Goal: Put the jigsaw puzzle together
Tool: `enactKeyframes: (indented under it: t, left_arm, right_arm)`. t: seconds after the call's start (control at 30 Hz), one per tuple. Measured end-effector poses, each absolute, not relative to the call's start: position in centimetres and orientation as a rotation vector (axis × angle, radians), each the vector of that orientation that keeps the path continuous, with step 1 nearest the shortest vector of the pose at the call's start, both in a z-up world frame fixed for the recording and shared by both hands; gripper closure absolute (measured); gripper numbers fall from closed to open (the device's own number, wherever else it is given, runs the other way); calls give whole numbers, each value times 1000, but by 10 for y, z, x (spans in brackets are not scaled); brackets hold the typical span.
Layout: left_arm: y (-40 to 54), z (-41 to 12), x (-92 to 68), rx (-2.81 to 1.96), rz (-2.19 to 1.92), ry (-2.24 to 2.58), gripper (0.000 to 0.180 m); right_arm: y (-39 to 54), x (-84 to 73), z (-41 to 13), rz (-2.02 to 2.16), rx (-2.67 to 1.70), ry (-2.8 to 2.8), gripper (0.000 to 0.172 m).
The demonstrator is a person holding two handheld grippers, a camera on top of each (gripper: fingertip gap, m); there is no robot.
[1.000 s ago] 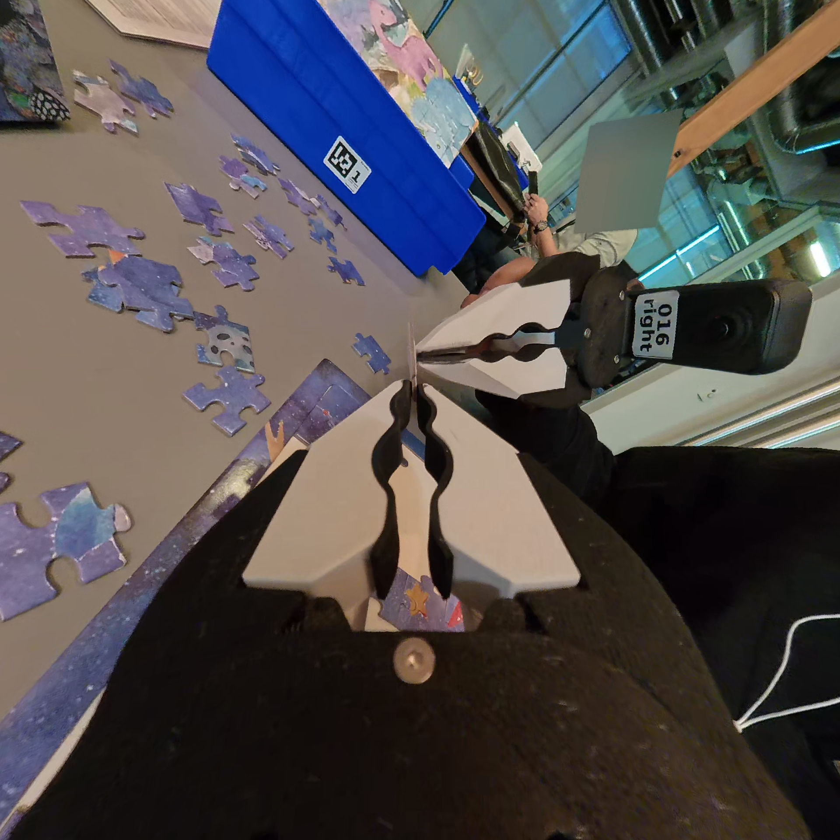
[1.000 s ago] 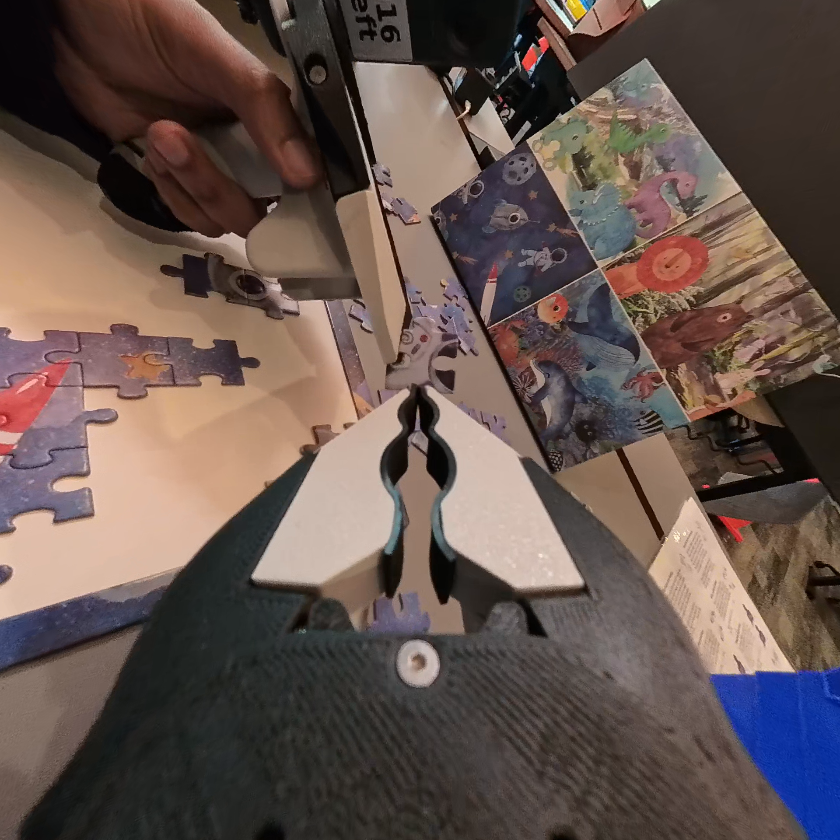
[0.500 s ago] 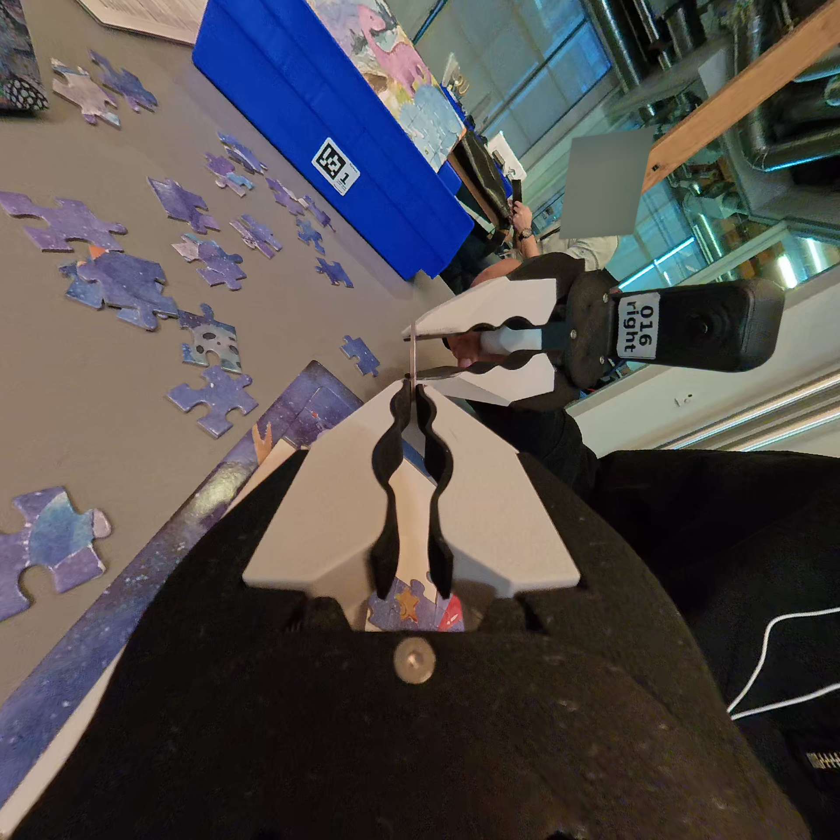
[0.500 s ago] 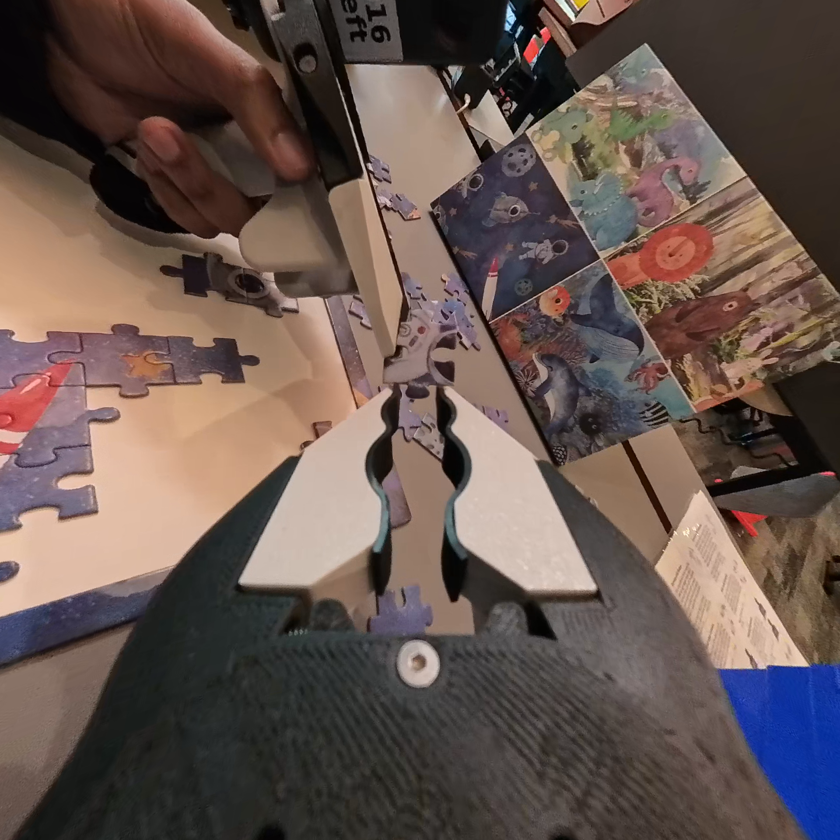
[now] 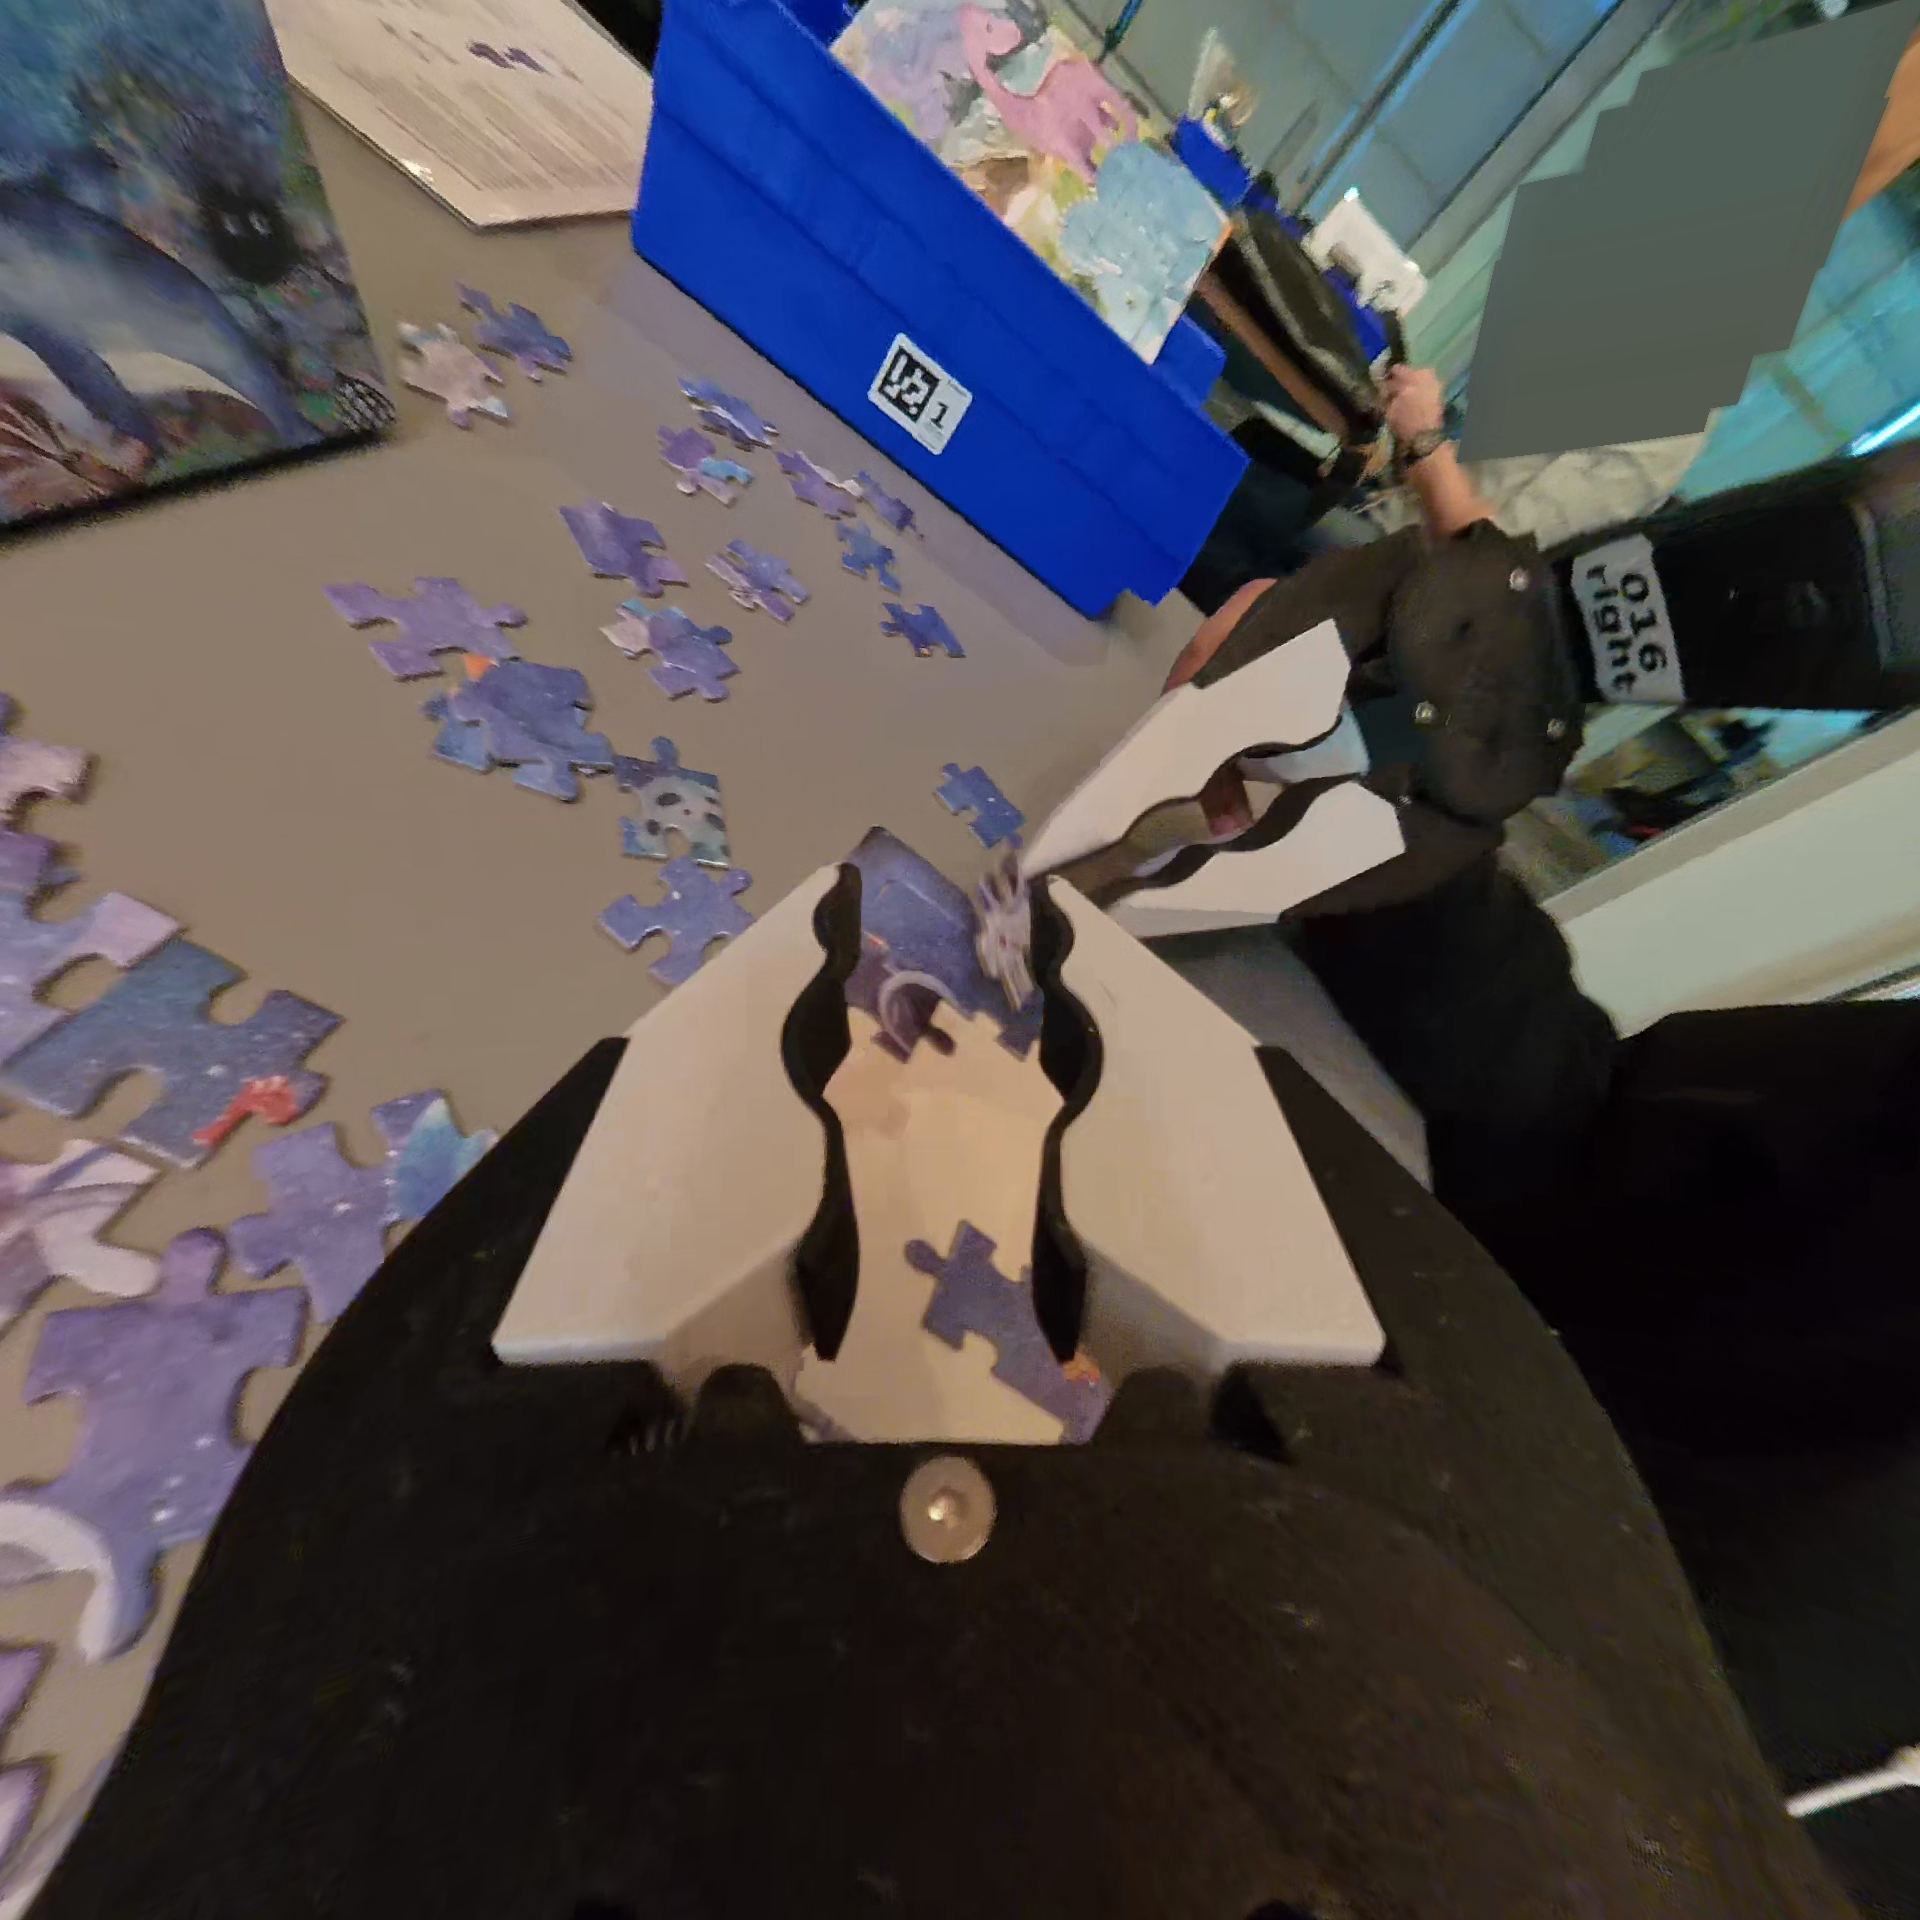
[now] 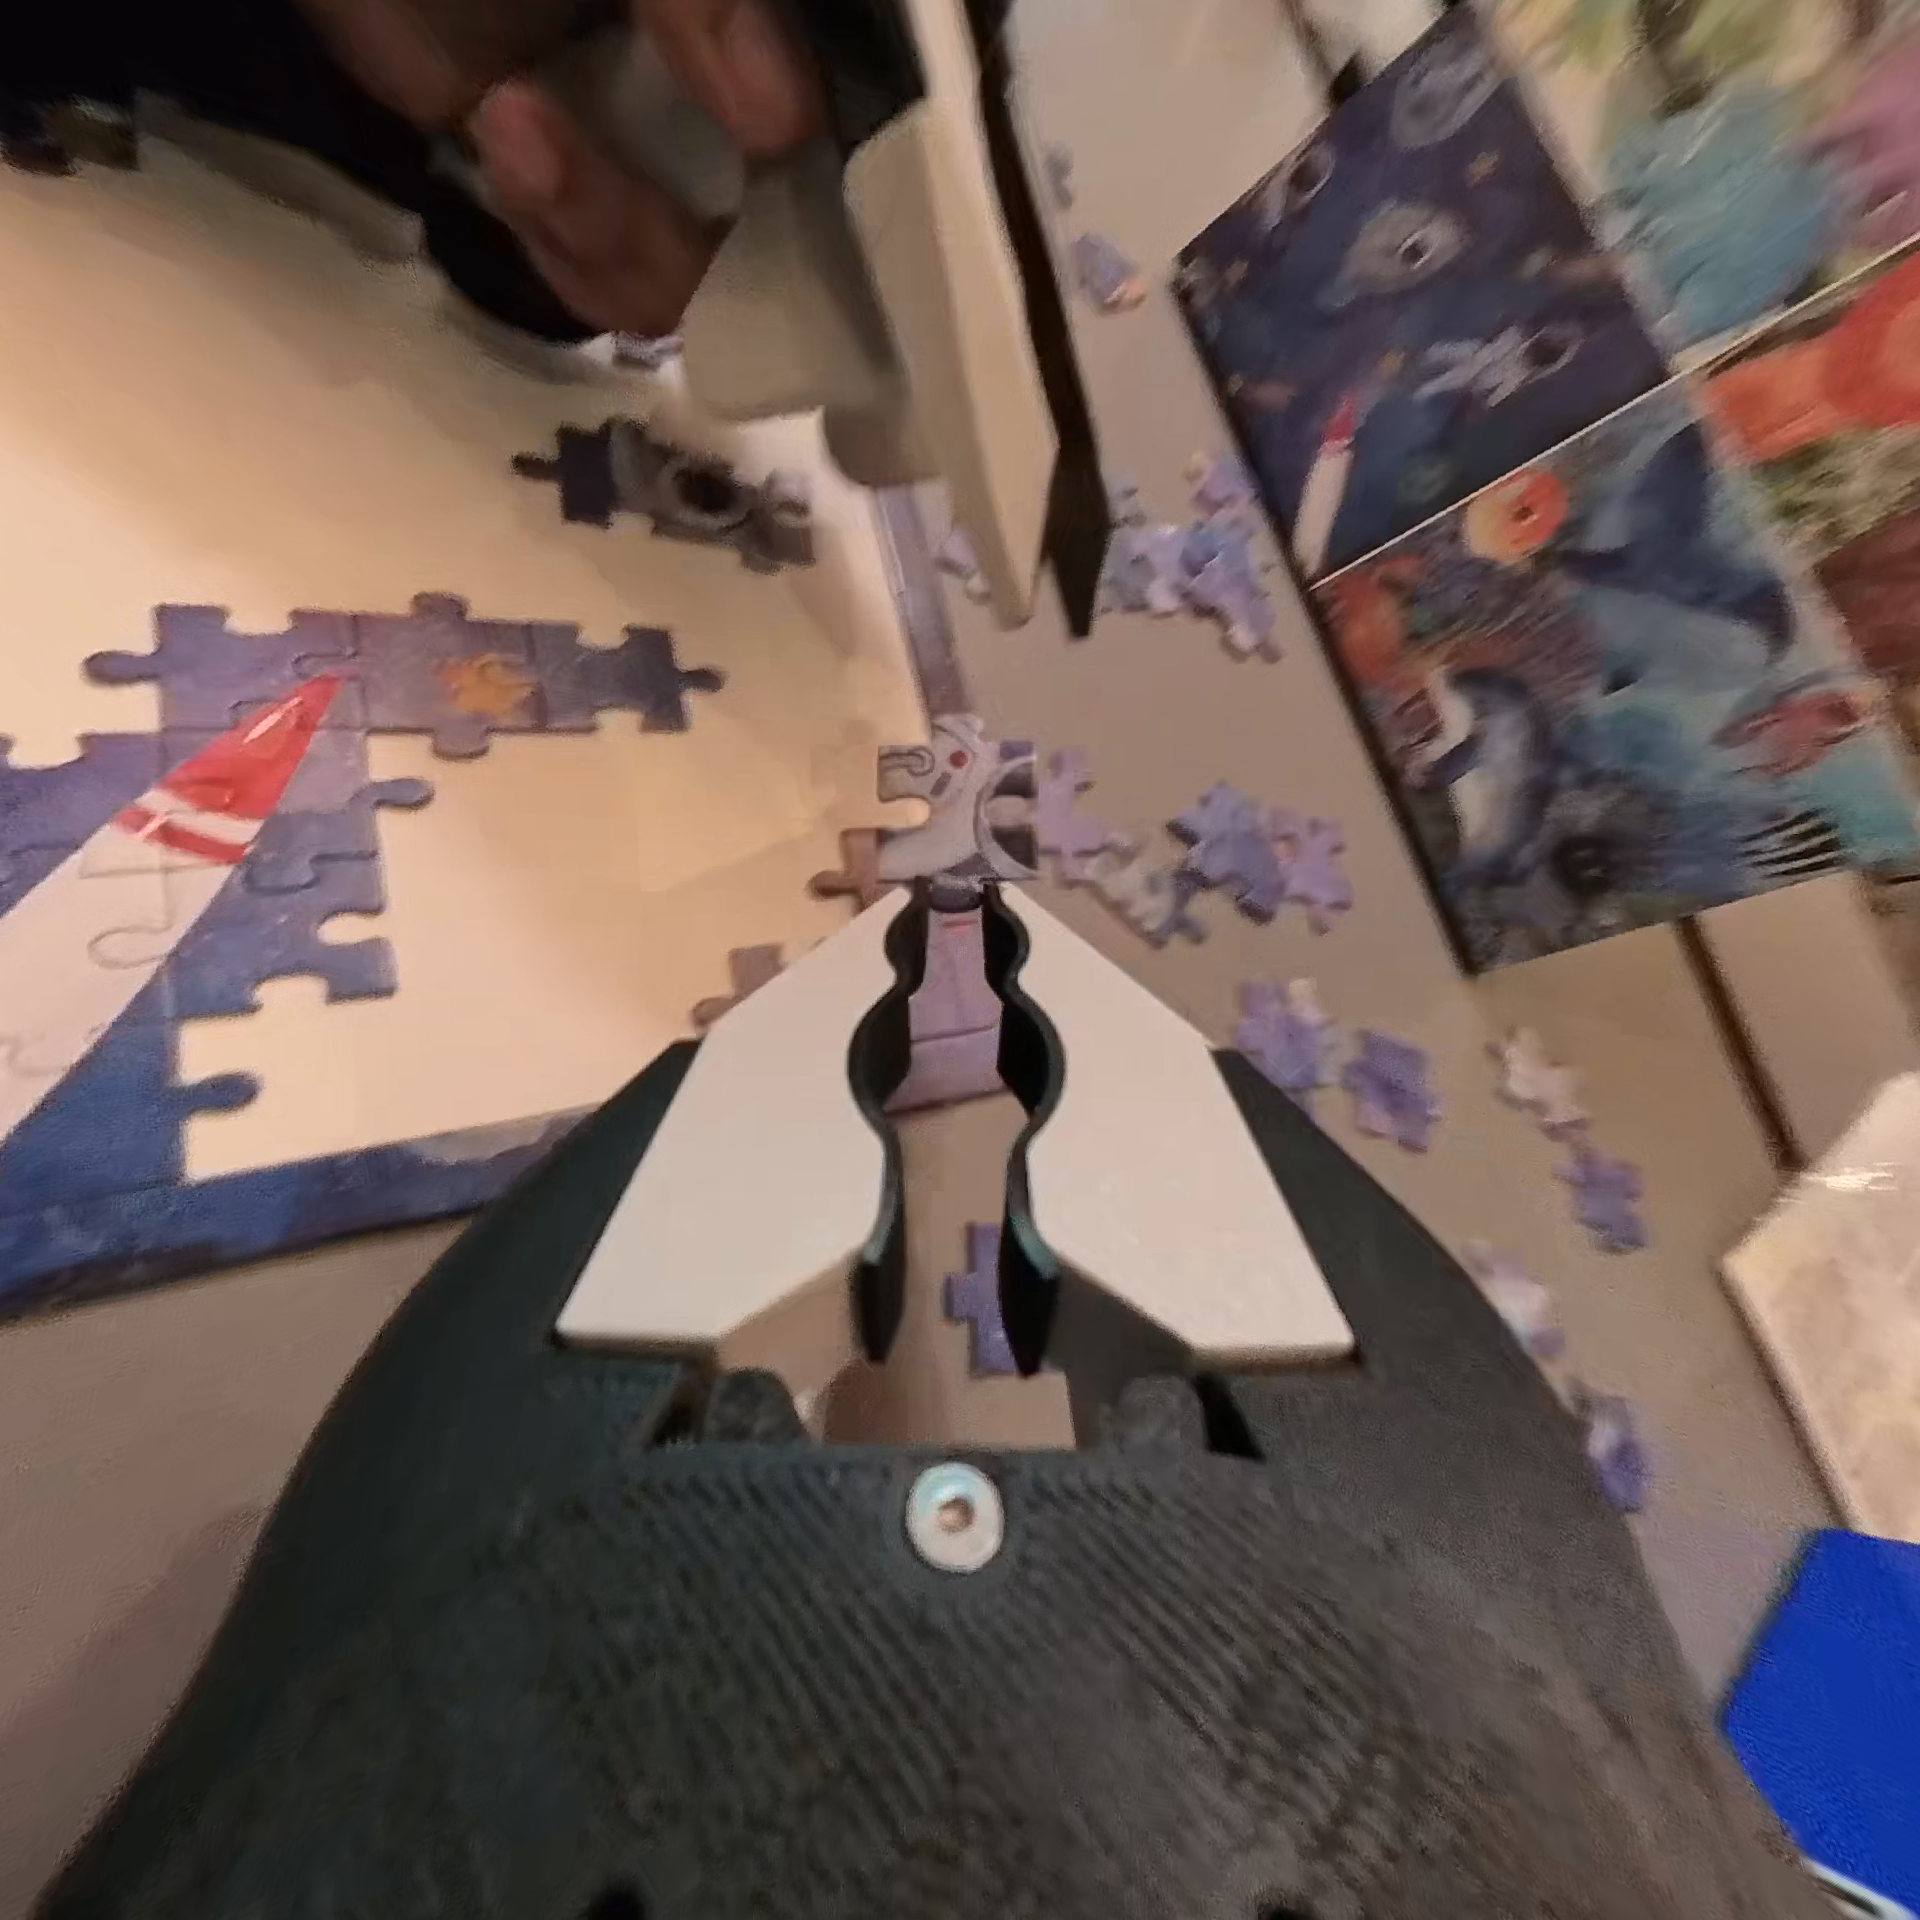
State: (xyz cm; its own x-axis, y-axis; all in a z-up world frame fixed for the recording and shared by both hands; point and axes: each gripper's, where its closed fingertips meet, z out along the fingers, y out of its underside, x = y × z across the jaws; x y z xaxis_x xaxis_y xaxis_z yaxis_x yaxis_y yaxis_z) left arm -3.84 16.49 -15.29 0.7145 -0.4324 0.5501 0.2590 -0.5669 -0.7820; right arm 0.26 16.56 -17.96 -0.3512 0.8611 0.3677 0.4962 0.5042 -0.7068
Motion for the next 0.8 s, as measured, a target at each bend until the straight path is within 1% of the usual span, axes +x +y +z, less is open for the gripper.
enactKeyframes:
  t: [0.13, 0.3, 0.53, 0.8]
  left_arm:
    - [163, -165, -37, -2049, -734, 285, 149]
    - [153, -187, -25, -2139, -517, 552, 150]
    - [141, -208, -10, -2198, -420, 772, 148]
    - [137, -215, -9, -2221, -387, 822, 151]
  right_arm:
    - [153, 13, -210, 651, -1188, -2187, 164]
    - [147, 13, -214, 675, -1200, -2214, 163]
    - [147, 10, -214, 681, -1189, -2206, 162]
    - [149, 9, -214, 679, -1200, -2197, 161]
